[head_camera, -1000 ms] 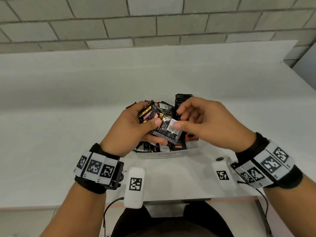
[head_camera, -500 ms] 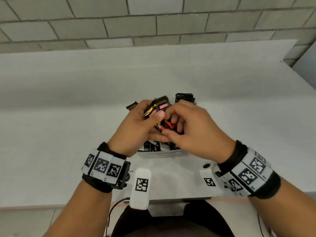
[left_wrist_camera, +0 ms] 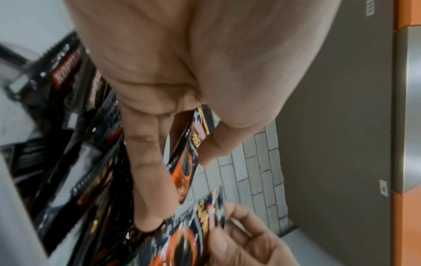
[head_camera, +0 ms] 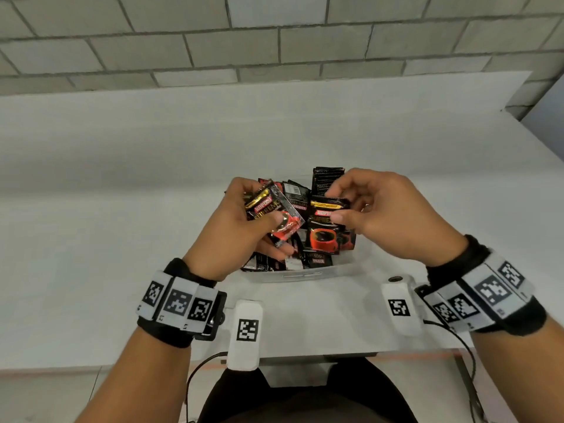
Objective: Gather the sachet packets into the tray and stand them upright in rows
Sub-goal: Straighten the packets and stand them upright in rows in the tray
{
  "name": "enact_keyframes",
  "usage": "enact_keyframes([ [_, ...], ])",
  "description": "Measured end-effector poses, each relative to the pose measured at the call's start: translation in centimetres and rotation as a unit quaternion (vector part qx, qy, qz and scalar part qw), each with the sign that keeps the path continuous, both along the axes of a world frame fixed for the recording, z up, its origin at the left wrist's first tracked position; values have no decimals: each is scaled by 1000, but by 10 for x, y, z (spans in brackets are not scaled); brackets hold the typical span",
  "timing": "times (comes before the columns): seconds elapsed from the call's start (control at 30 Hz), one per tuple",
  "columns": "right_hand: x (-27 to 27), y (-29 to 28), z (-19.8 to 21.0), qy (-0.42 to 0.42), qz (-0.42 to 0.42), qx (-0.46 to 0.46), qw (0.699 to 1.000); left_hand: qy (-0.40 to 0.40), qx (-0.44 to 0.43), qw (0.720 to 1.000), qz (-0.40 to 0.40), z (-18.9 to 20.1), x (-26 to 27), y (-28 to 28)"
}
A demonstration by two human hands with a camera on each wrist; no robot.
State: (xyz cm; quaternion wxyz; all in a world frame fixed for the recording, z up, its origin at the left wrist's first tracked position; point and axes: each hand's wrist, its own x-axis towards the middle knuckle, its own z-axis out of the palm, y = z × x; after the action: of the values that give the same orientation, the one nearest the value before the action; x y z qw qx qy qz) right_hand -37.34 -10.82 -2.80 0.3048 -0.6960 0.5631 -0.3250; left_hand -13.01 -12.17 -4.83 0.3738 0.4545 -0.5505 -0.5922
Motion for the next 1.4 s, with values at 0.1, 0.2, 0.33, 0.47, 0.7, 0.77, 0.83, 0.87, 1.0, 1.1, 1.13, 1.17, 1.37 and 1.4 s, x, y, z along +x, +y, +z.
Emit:
enact_keyframes([
  [0.1,-16,-6,-5,70,-17,0,997,-14,-19,998,58,0,12,-4],
  [0.2,-21,-10,-18,130,-23,0,991,-12,-14,997,74,3,21,-4],
  [0.33,-19,-14,-35,192,-32,-13,981,-54,-23,997,54,4,21,-2],
  [0.47,-19,-15,-34,197,-55,-2,979,-85,-38,995,37,3,16,0],
  [0.7,-14,-4,-2,70,-26,-11,997,-114,-62,990,-49,9,-7,7],
  [0.77,-5,4,8,-42,11,25,999,-118,-67,988,-74,11,-16,10],
  [0.83,0,7,10,-60,47,47,996,-132,-81,985,-81,11,-25,10],
  [0.87,-1,6,8,-41,52,47,997,-149,-95,981,-83,10,-27,9],
  [1.0,-15,-3,-4,38,-7,-2,999,-273,-198,934,-119,6,-23,-1],
  [1.1,-24,-8,-9,72,-7,-2,997,-376,-292,864,-164,6,-22,-6],
  [1.13,-23,-8,-12,93,3,-4,996,-399,-310,843,-184,6,-24,-9],
  [1.17,-22,-9,-16,119,9,-15,993,-424,-322,820,-211,6,-27,-11],
  [1.37,-14,-14,-35,201,15,-46,978,-570,-291,661,-391,0,-48,-18],
  [1.4,-15,-14,-35,206,14,-44,977,-578,-287,651,-399,-1,-48,-19],
])
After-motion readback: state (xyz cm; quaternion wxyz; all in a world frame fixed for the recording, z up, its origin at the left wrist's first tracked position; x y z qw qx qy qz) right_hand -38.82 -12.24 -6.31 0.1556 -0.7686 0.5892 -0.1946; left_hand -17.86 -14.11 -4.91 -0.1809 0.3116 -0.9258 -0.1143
